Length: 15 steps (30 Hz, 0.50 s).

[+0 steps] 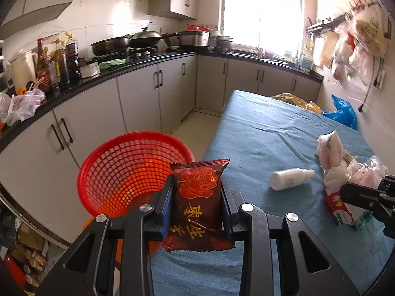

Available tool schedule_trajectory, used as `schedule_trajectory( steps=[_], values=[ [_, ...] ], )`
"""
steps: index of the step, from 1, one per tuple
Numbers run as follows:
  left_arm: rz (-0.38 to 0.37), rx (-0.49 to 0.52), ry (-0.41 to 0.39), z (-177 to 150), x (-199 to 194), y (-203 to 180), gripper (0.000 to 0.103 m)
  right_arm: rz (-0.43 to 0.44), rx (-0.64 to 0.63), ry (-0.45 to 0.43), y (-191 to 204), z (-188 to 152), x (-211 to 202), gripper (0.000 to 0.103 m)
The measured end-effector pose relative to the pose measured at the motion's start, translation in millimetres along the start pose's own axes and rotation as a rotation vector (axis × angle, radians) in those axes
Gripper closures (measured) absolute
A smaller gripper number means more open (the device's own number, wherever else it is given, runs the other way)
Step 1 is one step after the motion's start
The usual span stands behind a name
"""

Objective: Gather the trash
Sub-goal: 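Carry both held items over the red basket and open both tools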

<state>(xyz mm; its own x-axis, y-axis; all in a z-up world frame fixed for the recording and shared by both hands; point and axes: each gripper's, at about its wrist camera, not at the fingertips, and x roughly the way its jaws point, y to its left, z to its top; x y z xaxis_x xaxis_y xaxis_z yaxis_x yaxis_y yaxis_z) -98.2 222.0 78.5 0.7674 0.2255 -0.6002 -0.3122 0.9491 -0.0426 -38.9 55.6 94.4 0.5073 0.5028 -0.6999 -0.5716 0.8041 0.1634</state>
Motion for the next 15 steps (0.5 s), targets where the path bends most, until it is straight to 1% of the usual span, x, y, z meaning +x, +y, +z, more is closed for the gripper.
schedule_trajectory(
  steps=[3,9,11,15],
  values=[
    [0.019,-0.019,-0.002,4,3,14,0.071,0.023,-0.011,0.016,12,15,17,0.070],
    [0.056,-0.098,0.012,19,18,63,0.071,0.123,0.000,0.061,32,46,57,0.070],
    [0.067,-0.126,0.033,24,29,82,0.071,0.170,0.009,0.079,41,59,74,0.070],
    [0.072,-0.177,0.078,27,52,106,0.071,0.223,0.018,0.109,59,77,107,0.070]
  ],
)
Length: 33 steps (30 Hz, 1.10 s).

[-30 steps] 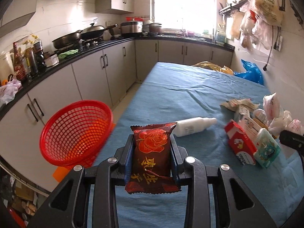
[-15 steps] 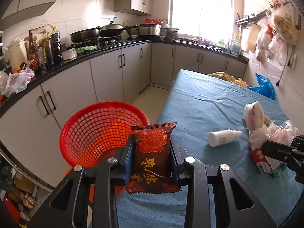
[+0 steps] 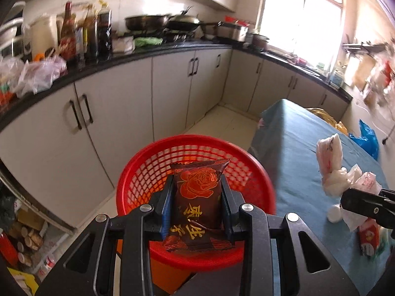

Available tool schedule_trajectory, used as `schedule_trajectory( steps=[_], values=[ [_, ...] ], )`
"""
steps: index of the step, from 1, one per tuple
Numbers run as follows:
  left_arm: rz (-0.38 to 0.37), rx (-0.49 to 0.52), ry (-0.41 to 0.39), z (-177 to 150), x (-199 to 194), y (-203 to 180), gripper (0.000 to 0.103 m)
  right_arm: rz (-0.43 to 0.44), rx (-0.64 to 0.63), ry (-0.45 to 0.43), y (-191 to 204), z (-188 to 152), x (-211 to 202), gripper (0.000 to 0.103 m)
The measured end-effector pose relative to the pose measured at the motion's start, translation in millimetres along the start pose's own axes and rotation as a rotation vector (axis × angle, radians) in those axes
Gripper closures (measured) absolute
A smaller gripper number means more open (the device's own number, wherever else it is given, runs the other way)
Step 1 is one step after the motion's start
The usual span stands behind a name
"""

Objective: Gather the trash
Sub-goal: 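Carry both held items over the red basket and open both tools, then grasp the white spray bottle with the left tool while the right tool grasps the red tube box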

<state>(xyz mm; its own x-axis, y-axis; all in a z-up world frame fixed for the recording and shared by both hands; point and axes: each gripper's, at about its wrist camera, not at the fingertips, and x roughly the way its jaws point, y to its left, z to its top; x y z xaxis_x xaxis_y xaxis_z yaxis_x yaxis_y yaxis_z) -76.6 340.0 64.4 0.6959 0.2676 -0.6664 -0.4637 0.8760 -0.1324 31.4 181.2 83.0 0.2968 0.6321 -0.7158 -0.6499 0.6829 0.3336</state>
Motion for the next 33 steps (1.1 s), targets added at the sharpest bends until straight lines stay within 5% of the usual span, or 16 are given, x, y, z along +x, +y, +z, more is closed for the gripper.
schedule_trajectory(
  steps=[6,8,10,20,33],
  values=[
    [-0.003,-0.066,0.030,2,22,20,0.066,0.045,0.032,0.049,9,21,46,0.067],
    [-0.005,-0.081,0.025,2,24,25,0.038,0.044,0.033,0.043,10,25,52,0.058],
    [-0.002,-0.098,0.011,2,21,28,0.030,0.047,0.045,0.027,8,26,50,0.054],
    [-0.040,-0.064,-0.054,-13,-22,7,0.028,-0.013,0.049,-0.065,-10,-18,-27,0.049],
    [-0.194,0.184,-0.001,-51,-46,-113,0.026,-0.066,0.172,-0.159,-92,-116,-137,0.049]
  ],
)
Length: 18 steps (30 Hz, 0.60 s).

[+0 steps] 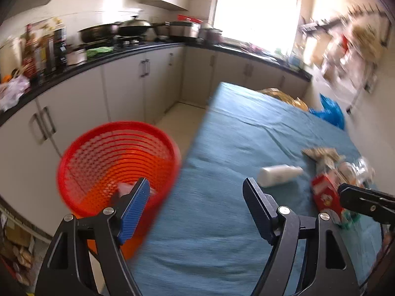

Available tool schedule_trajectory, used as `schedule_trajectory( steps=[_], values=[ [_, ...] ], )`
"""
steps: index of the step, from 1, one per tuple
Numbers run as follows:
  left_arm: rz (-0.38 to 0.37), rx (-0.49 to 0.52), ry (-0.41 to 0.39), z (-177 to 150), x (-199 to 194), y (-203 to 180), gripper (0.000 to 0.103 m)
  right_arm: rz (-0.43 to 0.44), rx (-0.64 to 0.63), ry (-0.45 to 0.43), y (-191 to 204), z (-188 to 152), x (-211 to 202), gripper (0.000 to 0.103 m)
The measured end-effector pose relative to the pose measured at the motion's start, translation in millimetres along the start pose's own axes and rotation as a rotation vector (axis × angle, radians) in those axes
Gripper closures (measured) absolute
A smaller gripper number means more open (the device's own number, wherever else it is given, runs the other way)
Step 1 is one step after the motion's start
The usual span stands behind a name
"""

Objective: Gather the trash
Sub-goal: 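Grasp the white spray bottle with the left tool while the right tool grasps the red tube box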

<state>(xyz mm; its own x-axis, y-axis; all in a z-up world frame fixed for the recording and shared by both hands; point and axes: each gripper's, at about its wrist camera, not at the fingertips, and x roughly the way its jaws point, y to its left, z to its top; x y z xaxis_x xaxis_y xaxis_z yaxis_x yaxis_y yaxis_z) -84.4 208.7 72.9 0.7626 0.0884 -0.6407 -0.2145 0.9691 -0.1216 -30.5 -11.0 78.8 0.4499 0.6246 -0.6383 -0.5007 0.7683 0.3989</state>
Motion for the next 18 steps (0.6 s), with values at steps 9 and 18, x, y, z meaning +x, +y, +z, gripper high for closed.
schedule_trajectory(
  steps=[9,18],
  values=[
    [-0.023,0.128,0.019,0,8,-56,0.026,-0.133,-0.068,-0.025,-37,-11,-23,0.049],
    [-0.048,0.152,0.061,11,25,-69,0.026,-0.186,-0.121,0.093,-46,-9,28,0.054]
  ],
)
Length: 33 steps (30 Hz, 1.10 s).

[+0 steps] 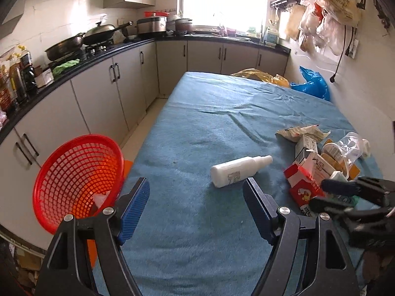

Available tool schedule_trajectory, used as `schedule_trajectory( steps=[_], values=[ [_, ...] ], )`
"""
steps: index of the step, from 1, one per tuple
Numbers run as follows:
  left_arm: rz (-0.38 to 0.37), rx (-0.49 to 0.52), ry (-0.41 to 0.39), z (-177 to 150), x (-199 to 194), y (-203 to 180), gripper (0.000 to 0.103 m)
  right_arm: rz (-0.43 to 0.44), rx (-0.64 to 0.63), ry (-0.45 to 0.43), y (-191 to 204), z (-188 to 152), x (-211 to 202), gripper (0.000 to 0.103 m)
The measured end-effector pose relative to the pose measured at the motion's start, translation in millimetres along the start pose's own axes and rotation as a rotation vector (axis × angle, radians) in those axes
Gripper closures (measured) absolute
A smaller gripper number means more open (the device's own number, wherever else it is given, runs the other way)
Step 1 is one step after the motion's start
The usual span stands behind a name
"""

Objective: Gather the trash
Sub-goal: 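Grasp the white spray bottle with the left tool while the right tool grasps the red tube box, then lift the spray bottle and red tube box and turn toward the red basket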

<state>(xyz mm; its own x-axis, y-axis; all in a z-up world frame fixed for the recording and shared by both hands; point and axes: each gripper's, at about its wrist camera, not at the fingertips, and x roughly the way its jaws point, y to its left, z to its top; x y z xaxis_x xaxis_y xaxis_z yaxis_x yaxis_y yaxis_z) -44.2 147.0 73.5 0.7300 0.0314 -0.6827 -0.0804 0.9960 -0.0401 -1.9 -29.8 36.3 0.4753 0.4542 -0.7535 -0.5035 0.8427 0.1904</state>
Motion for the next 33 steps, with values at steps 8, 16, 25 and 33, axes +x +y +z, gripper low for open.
schedule_trajectory(
  steps=[8,16,25,33],
  values=[
    [-0.009,0.094,0.017,17,21,-16,0.021,0.100,0.056,-0.019,-22,-8,-7,0.086],
    [-0.038,0.271,0.058,30,62,-41,0.015,0.225,0.202,-0.206,-59,-7,-45,0.086],
    [-0.102,0.334,0.167,13,91,-60,0.035,0.277,0.261,-0.234,-69,-13,-56,0.086],
    [-0.093,0.253,0.190,2,92,-77,0.066,0.273,0.246,-0.222,-66,-14,-53,0.086]
  ],
)
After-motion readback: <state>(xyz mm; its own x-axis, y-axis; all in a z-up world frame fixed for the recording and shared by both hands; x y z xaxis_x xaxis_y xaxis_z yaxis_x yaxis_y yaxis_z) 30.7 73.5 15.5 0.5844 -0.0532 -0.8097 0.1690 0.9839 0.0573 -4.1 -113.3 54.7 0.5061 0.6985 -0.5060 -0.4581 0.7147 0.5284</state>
